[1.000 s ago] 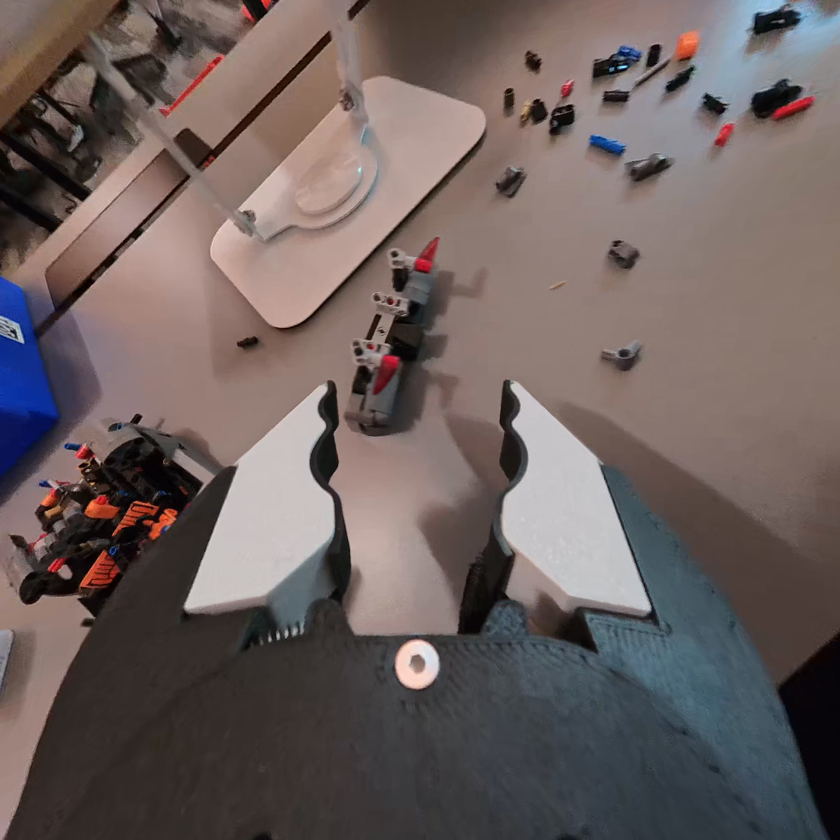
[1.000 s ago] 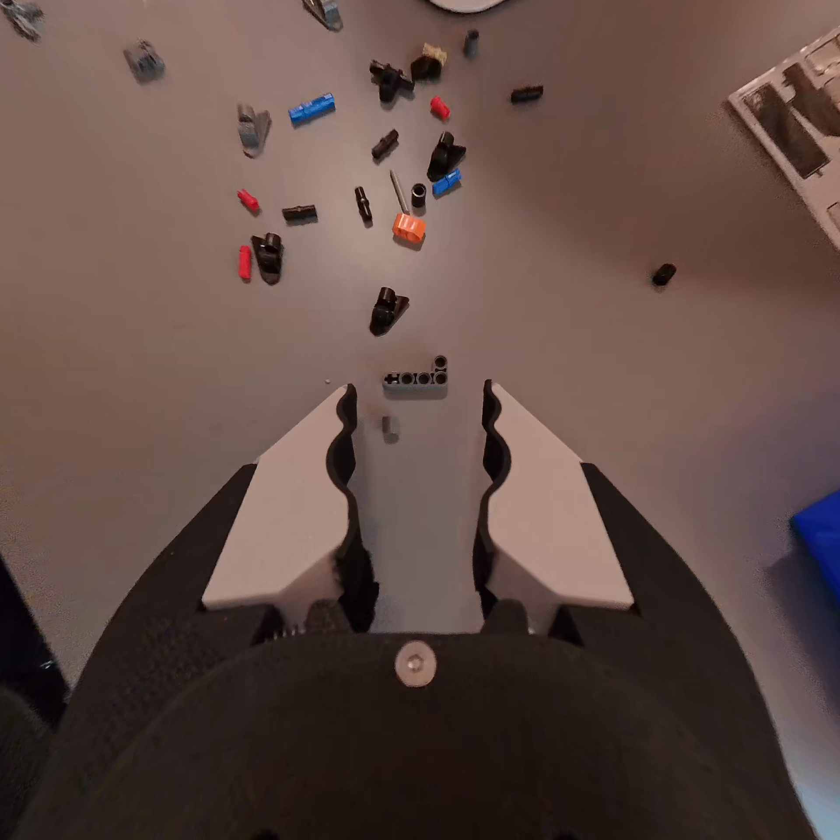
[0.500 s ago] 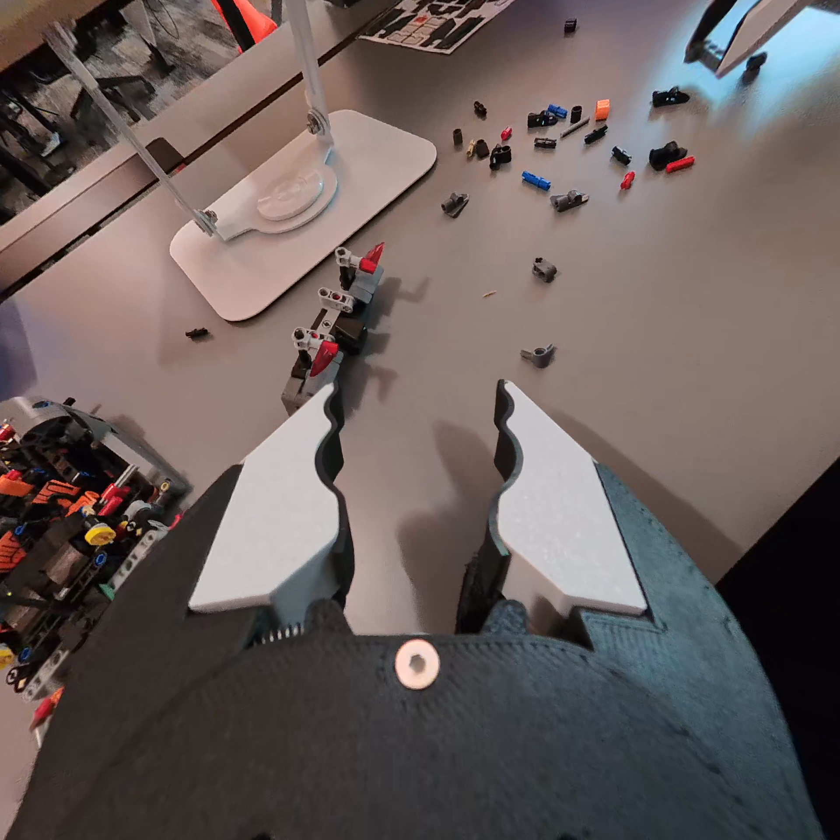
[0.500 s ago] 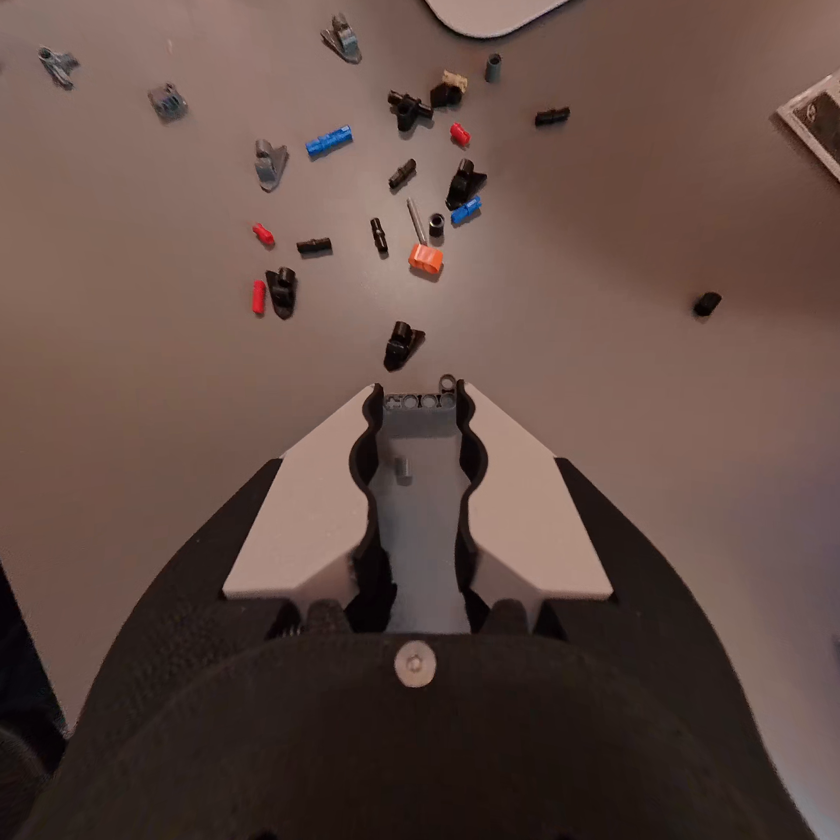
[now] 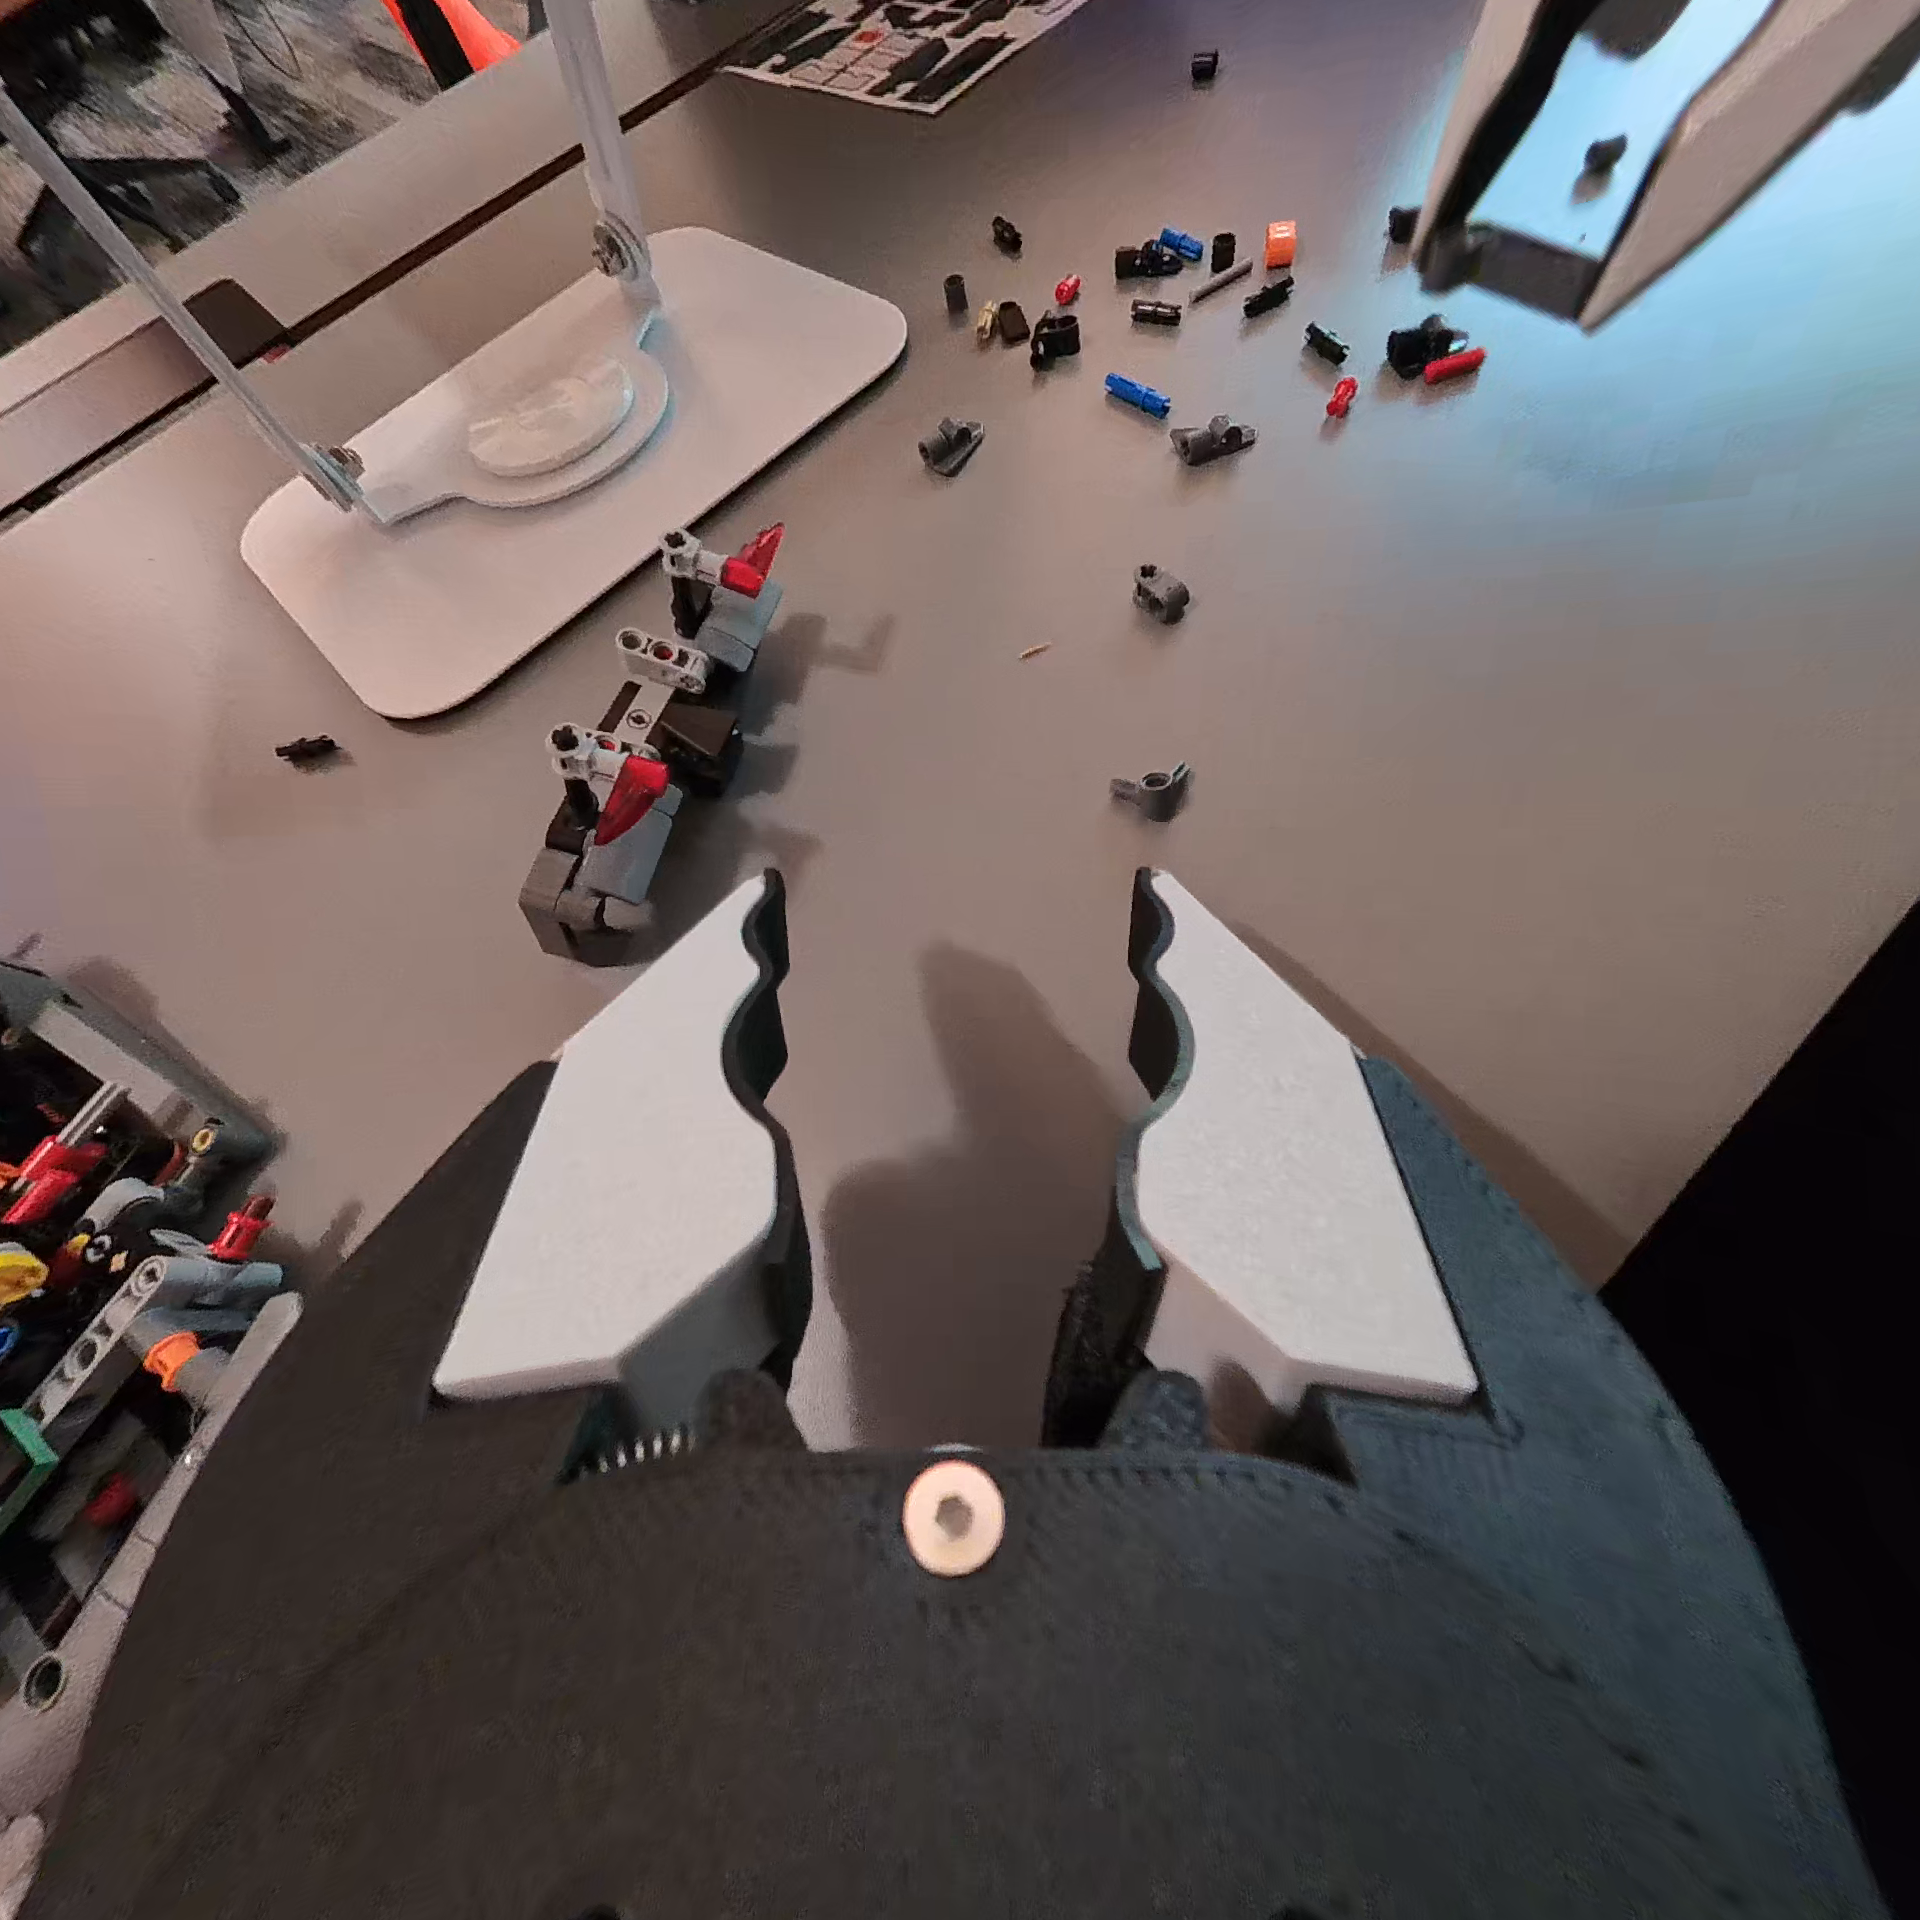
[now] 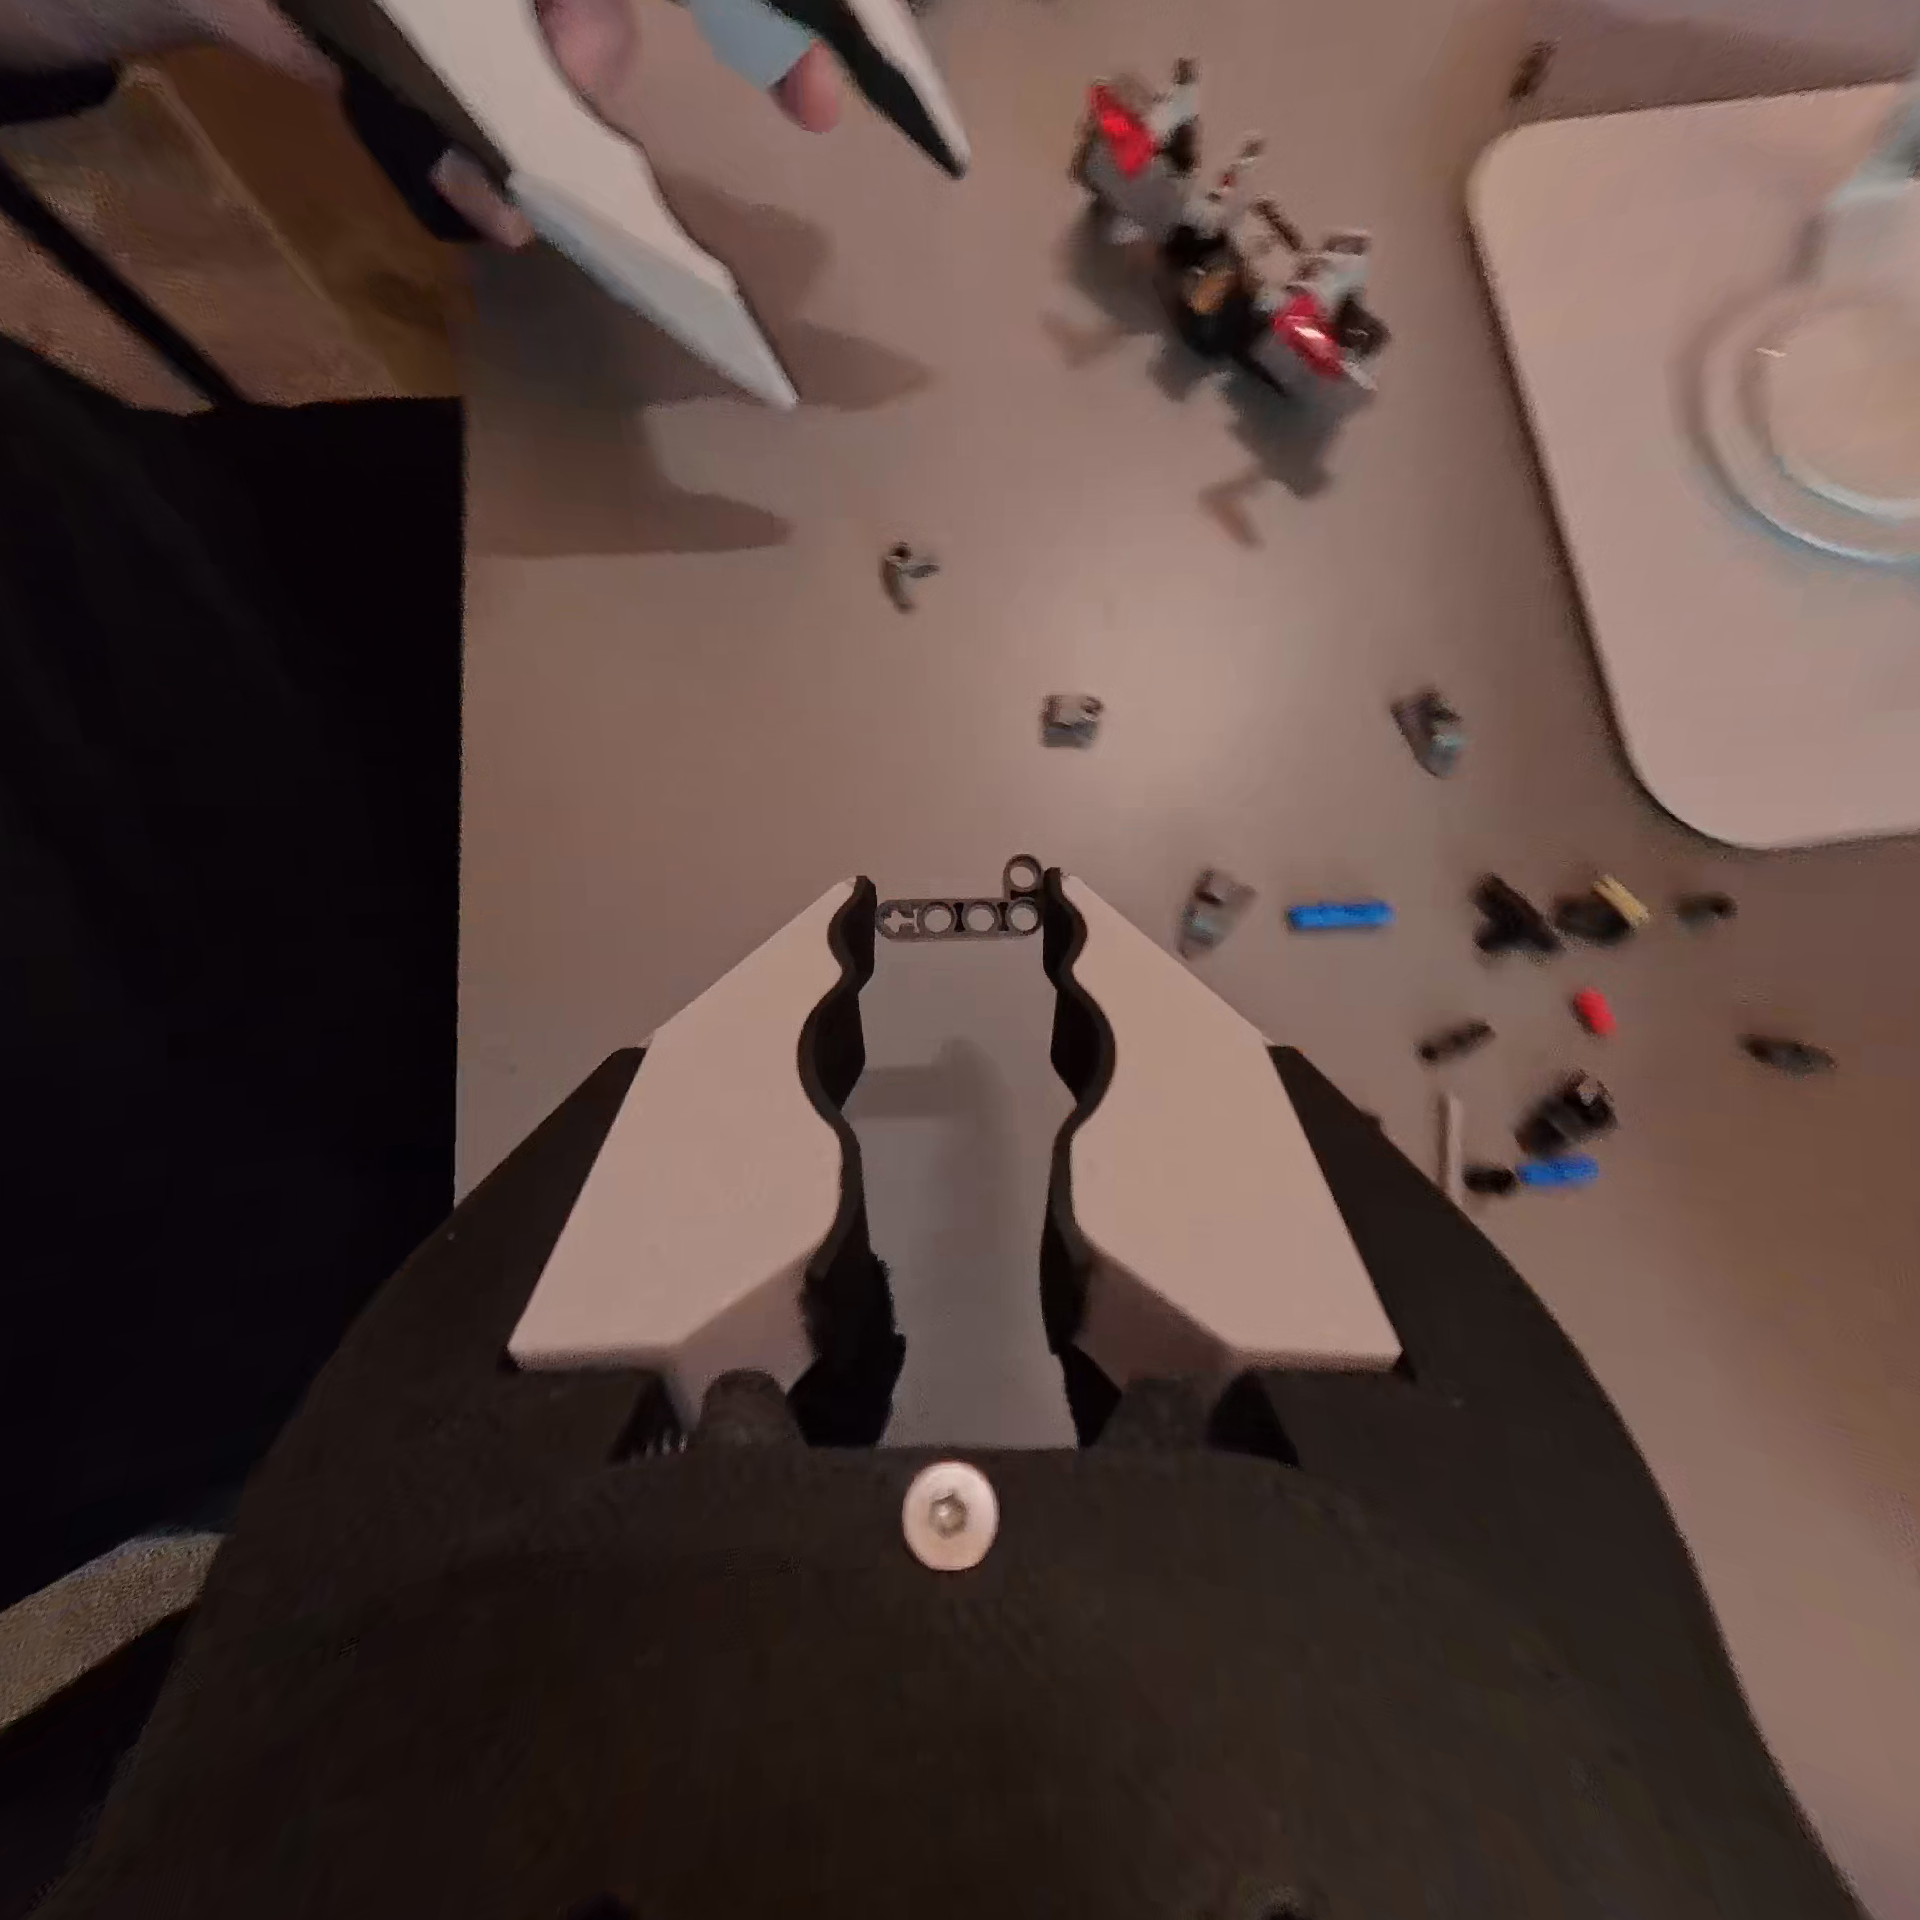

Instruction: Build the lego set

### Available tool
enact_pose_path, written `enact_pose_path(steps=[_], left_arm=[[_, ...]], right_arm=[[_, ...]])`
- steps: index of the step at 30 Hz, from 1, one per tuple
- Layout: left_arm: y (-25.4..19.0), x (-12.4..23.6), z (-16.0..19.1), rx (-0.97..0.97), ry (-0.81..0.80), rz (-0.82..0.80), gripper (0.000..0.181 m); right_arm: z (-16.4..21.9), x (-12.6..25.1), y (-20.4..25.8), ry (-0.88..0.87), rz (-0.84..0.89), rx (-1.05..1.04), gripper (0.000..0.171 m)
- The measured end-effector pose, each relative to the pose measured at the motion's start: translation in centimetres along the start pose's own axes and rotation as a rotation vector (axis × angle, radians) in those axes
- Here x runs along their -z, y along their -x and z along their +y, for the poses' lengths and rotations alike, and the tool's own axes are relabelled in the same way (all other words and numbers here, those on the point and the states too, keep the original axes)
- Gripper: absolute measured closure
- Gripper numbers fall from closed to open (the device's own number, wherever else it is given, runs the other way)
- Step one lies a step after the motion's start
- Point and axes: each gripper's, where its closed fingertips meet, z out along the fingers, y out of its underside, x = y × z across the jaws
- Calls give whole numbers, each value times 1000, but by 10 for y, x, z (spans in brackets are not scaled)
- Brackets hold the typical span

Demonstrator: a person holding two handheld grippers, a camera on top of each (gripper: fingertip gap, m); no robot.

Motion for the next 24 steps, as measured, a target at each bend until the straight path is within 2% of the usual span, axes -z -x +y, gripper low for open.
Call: enact_pose_path(steps=[6, 11, 13, 18, 24], left_arm=[[6, 4, 3, -17, 2, -15, 118], [5, 2, 5, -30, 13, -15, 118], [4, 2, 6, -40, 19, -18, 118], [6, 1, 7, -48, 26, -33, 118], [8, -3, 6, -55, 36, -40, 120]], right_arm=[[8, -41, 26, 102, -116, 128, 141], [10, -59, 30, 112, -175, 191, 140], [9, -60, 23, 128, -148, 200, 127], [6, -32, 11, 64, -88, 170, 113], [29, 35, -74, -15, 152, -44, 135]])
